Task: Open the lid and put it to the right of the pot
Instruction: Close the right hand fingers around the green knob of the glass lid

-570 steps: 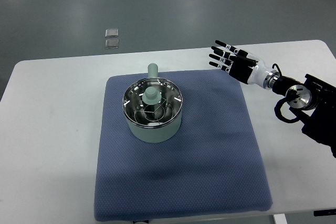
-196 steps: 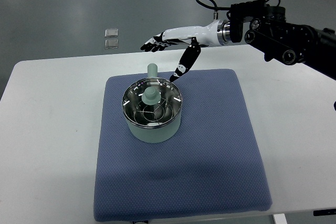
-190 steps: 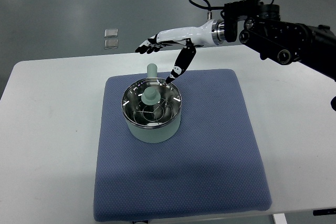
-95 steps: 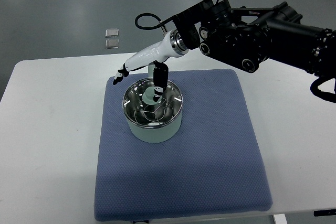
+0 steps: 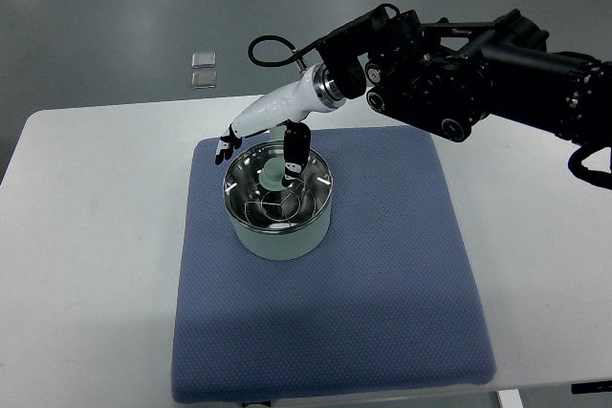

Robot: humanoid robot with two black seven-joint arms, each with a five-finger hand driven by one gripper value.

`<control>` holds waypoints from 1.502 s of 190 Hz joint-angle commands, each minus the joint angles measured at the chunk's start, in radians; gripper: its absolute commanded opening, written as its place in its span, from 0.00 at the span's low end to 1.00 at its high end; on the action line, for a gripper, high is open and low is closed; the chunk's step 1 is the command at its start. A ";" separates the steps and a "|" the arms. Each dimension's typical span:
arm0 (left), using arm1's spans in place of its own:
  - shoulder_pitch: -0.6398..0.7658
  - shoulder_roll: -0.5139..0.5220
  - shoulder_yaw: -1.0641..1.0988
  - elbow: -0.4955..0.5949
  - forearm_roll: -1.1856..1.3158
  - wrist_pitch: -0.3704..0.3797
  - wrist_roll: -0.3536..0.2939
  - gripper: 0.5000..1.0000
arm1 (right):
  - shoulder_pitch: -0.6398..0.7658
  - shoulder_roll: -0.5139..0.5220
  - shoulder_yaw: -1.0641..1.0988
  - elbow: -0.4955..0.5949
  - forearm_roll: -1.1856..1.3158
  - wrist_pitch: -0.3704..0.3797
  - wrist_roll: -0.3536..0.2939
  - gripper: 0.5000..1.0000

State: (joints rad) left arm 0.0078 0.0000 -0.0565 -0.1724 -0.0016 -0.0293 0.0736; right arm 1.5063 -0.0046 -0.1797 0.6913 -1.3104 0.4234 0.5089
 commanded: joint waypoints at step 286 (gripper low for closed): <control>-0.002 0.000 0.000 -0.001 0.000 0.000 0.000 1.00 | -0.012 -0.046 -0.014 0.014 0.000 -0.006 0.008 0.43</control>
State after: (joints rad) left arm 0.0059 0.0000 -0.0568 -0.1738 -0.0016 -0.0293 0.0736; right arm 1.4942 -0.0501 -0.1936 0.7043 -1.3096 0.4196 0.5164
